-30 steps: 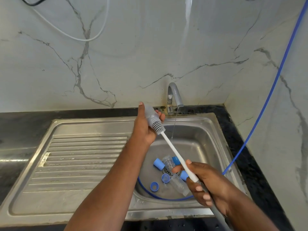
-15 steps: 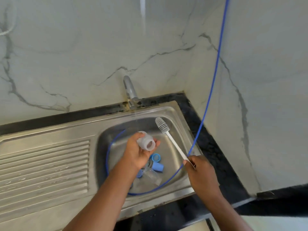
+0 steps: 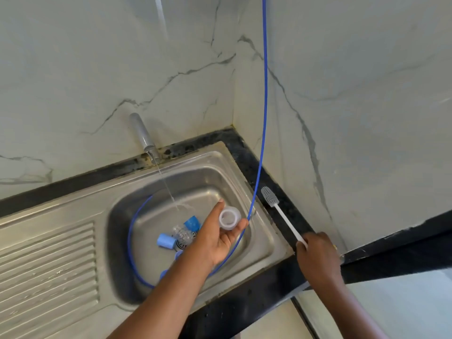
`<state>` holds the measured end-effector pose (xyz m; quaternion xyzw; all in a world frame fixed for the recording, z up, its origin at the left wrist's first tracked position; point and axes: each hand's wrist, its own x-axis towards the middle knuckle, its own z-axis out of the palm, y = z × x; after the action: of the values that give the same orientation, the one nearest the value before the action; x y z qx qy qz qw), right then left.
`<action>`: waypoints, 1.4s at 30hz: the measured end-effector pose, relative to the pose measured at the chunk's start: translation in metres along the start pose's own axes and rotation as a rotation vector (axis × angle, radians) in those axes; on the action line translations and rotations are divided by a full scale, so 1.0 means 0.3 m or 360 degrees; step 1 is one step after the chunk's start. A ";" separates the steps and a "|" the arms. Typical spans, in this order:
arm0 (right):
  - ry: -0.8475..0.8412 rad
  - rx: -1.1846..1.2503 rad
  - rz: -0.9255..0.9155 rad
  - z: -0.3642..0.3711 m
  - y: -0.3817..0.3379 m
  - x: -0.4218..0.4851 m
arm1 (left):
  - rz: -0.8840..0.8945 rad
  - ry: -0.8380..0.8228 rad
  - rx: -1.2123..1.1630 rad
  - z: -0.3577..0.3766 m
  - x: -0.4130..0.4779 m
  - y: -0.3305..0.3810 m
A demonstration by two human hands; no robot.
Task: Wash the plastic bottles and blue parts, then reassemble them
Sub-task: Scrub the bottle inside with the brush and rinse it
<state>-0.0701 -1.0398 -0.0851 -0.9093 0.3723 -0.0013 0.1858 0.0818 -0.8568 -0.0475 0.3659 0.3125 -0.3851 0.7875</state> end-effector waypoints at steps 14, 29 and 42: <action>0.0083 -0.0476 -0.0159 0.147 -0.210 0.384 | -0.0087 -0.0056 0.0145 0.019 -0.025 -0.064; 0.0172 0.0664 -0.0768 0.086 -0.398 0.094 | 0.0056 0.0047 0.0123 -0.118 0.021 0.141; -0.0631 0.0908 -0.0939 0.299 -1.076 0.241 | -0.0008 0.0189 0.0633 -0.322 0.128 0.568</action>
<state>0.2134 -0.8475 -0.0691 -0.8717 0.0395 0.0173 0.4882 0.2233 -0.7180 -0.0719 0.5353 0.2771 -0.4190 0.6790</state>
